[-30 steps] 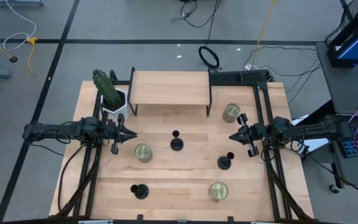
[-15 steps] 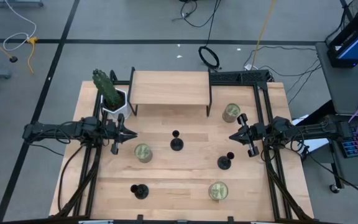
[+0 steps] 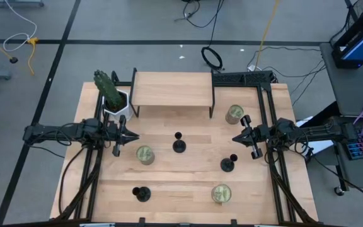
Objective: Pick & Place candle stick holders
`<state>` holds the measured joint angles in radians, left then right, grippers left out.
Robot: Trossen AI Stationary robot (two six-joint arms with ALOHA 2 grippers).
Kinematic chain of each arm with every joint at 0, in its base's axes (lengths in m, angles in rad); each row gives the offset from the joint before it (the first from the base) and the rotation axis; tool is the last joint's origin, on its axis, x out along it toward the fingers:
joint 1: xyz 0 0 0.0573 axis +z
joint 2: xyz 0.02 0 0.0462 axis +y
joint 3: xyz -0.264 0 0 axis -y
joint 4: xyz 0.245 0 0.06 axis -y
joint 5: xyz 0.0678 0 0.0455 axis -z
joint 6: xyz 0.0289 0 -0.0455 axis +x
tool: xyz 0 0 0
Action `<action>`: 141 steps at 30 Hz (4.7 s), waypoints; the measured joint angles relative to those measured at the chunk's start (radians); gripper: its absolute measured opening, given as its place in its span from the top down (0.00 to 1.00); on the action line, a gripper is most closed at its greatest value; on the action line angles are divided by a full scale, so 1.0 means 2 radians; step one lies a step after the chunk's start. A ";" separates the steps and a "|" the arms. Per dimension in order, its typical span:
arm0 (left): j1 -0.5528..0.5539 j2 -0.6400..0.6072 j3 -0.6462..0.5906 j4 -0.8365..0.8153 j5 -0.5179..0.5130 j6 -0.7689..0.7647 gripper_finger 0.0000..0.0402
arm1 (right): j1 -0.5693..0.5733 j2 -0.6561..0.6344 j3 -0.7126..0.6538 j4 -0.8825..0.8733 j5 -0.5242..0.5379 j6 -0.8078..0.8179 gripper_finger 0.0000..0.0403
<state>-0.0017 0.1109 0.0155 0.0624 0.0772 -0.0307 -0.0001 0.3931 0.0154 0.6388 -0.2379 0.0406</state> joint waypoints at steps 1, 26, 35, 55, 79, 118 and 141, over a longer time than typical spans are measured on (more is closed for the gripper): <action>0.000 0.000 0.000 0.000 0.000 0.000 0.88 | 0.000 0.000 0.000 0.000 0.000 0.000 1.00; 0.000 0.000 0.000 0.000 0.000 0.000 0.88 | 0.000 0.000 0.000 0.000 0.000 0.000 1.00; 0.000 0.000 0.000 0.001 0.000 0.000 0.88 | 0.000 0.000 0.000 0.000 0.000 0.000 1.00; 0.000 0.000 0.000 0.009 0.014 -0.084 0.88 | 0.000 0.000 0.000 0.022 0.000 -0.008 1.00; 0.000 0.000 0.000 0.088 -0.083 -0.063 0.88 | 0.000 0.000 0.000 0.087 0.159 -0.062 1.00; 0.007 0.287 0.162 0.140 -0.144 0.025 0.53 | 0.000 0.175 0.070 0.170 0.239 -0.026 0.64; 0.112 0.444 0.272 0.107 -0.058 -0.007 0.53 | -0.048 0.219 0.232 -0.075 0.235 -0.022 0.64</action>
<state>0.2222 0.9981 0.5589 0.2765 -0.0379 -0.0445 -0.0955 0.8317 0.4801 0.4881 0.2318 -0.0032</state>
